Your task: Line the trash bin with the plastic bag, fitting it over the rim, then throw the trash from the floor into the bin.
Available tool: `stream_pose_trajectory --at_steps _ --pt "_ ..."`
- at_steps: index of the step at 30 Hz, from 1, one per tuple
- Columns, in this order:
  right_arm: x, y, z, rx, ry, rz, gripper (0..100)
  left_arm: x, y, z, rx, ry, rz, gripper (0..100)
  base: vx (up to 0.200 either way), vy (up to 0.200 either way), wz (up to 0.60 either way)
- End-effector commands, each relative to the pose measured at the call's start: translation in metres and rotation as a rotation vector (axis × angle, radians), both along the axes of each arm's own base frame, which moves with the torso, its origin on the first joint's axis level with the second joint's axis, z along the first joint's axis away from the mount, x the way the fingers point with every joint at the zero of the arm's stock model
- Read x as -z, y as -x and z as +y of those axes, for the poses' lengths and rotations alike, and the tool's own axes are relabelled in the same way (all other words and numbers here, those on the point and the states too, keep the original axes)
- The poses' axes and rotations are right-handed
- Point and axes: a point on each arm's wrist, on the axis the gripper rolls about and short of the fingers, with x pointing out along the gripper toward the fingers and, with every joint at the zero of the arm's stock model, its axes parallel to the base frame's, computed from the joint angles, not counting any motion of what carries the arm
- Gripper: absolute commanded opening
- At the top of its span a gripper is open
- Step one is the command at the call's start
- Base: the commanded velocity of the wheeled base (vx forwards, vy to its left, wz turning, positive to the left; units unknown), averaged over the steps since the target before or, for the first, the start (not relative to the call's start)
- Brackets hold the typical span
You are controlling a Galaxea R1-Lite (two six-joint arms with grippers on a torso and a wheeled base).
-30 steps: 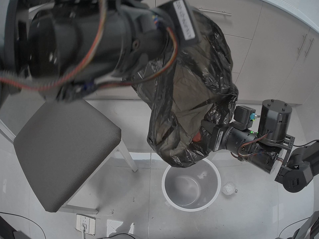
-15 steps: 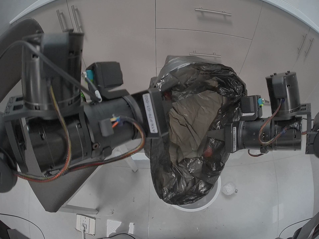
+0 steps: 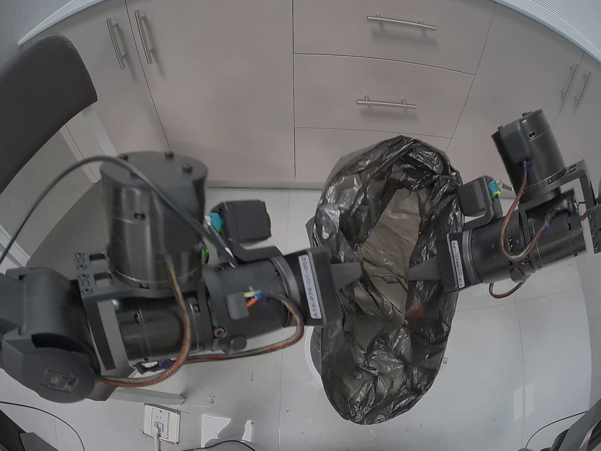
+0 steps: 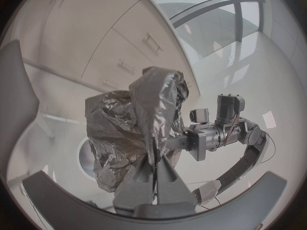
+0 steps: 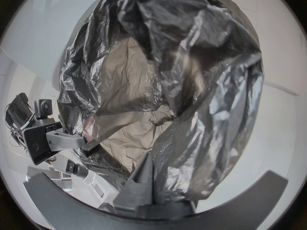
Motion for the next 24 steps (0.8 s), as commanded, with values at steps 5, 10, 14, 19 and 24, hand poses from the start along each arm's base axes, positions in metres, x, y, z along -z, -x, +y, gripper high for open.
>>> stream_pose_trajectory --at_steps 5,10,14,19,24 --pt "0.046 0.001 0.011 -0.064 0.074 0.164 0 0.033 -0.002 -0.020 0.040 -0.044 0.121 0 0.000 0.000 0.00" --pt "0.056 0.011 0.014 -0.093 0.100 0.197 0 0.030 0.006 -0.023 0.069 0.007 0.199 0 0.000 0.000 0.00" --pt "0.060 0.015 0.013 -0.101 0.113 0.212 0 0.032 0.009 -0.025 0.107 0.006 0.219 0 0.000 0.000 0.00" --pt "0.073 0.017 0.010 -0.094 0.143 0.247 0 0.035 0.006 -0.026 0.105 0.016 0.252 0 0.000 0.000 0.00" --pt "0.078 0.019 0.004 -0.079 0.156 0.265 0 0.042 0.002 -0.030 0.120 0.006 0.271 0 0.000 0.000 0.00"
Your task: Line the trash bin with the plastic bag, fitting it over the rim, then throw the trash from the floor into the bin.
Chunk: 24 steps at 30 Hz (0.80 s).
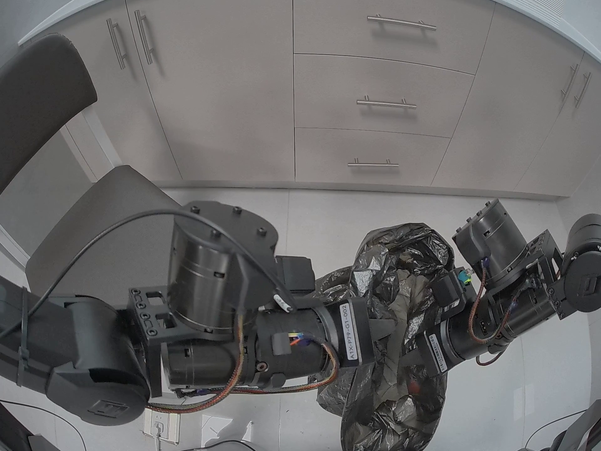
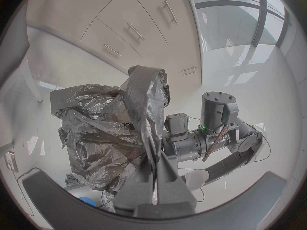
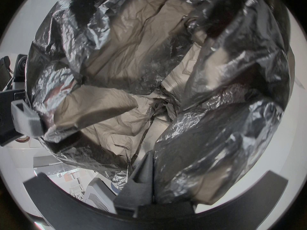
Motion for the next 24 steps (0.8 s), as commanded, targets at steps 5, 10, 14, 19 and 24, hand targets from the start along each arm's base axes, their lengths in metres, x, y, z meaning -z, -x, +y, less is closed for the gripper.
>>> stream_pose_trajectory --at_steps 5,10,14,19,24 --pt "-0.001 0.002 -0.013 0.037 0.005 -0.003 0 0.020 -0.009 -0.014 0.006 -0.031 0.025 0 0.000 0.000 0.00" --pt "-0.011 0.001 -0.029 0.092 -0.009 -0.031 0 0.029 -0.013 -0.023 0.015 -0.017 0.020 0 0.000 0.000 0.00" --pt "-0.011 0.002 -0.036 0.112 0.002 -0.017 0 0.032 -0.015 -0.024 0.013 -0.022 0.025 0 0.000 0.000 0.00" --pt "0.000 0.006 -0.042 0.119 0.031 0.020 0 0.037 -0.018 -0.024 -0.004 -0.024 0.055 0 0.000 0.000 0.00" --pt "0.010 0.001 -0.039 0.119 0.054 0.053 0 0.041 -0.020 -0.026 -0.006 -0.034 0.063 0 0.000 0.000 0.00"
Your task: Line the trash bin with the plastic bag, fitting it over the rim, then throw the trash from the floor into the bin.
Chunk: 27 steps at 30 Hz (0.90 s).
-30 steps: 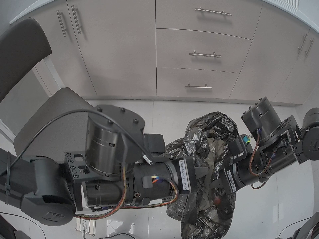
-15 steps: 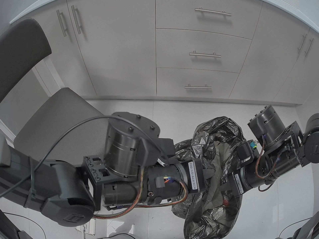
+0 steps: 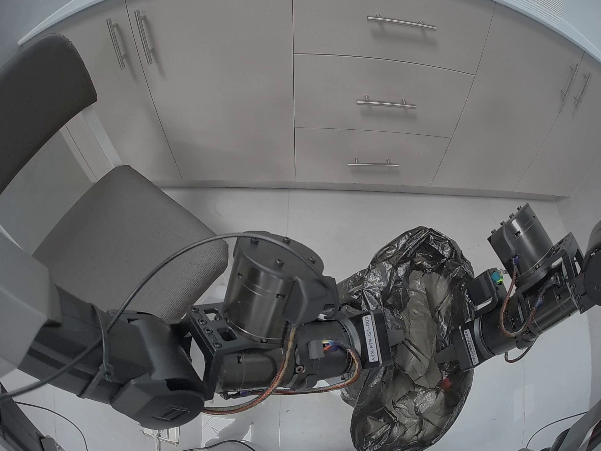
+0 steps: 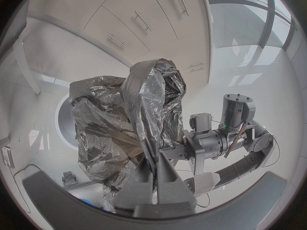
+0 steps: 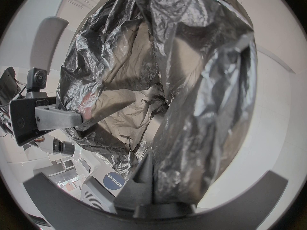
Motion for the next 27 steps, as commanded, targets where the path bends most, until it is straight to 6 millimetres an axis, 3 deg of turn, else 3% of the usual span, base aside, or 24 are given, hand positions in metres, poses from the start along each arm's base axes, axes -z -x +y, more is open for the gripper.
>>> stream_pose_trajectory --at_steps 1,7,18,27 --pt "0.010 -0.005 0.003 0.002 0.020 0.034 0 0.008 -0.003 -0.003 -0.003 -0.019 0.014 0 0.000 0.000 0.00" --pt "0.029 -0.017 0.011 0.000 0.028 0.045 0 0.018 -0.012 -0.001 -0.024 -0.036 0.026 0 0.000 0.000 0.00" --pt "0.081 -0.057 0.026 0.035 0.038 0.063 0 0.058 -0.057 0.016 -0.107 -0.072 0.075 0 0.000 0.000 0.00" --pt "0.107 -0.084 0.026 0.081 0.015 0.028 0 0.087 -0.082 0.024 -0.154 -0.086 0.048 0 0.000 0.000 0.00"
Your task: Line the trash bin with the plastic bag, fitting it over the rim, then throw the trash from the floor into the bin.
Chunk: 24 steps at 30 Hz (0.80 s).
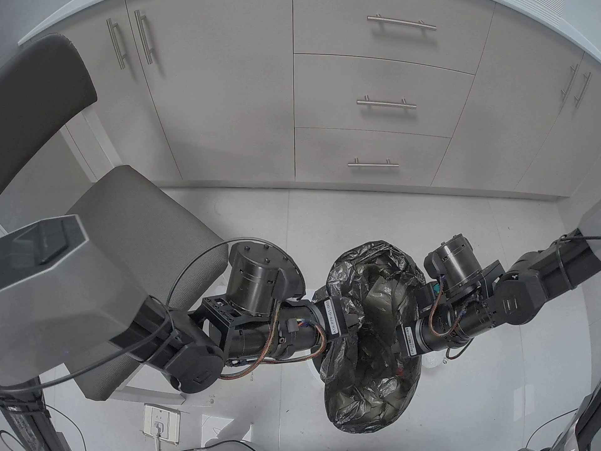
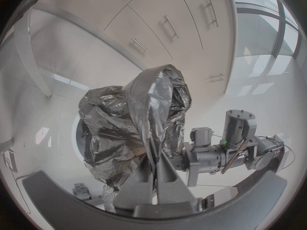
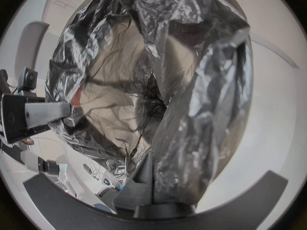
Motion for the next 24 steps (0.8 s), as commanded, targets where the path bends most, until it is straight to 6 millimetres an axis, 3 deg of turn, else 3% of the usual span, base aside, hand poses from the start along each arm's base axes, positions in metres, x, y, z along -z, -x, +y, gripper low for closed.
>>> stream_pose_trajectory --at_steps 1,14,24 --pt "0.025 -0.014 -0.002 0.026 0.022 0.042 0 0.027 -0.014 0.005 -0.025 -0.047 0.022 0 0.000 0.000 0.00" --pt "0.057 -0.038 -0.014 0.096 -0.011 -0.007 0 0.054 -0.033 0.017 -0.077 -0.074 0.042 0 0.000 0.000 0.00" --pt "0.093 -0.047 -0.024 0.147 -0.055 -0.140 0 0.069 -0.050 0.023 -0.117 -0.090 0.056 0 0.000 0.000 0.00"
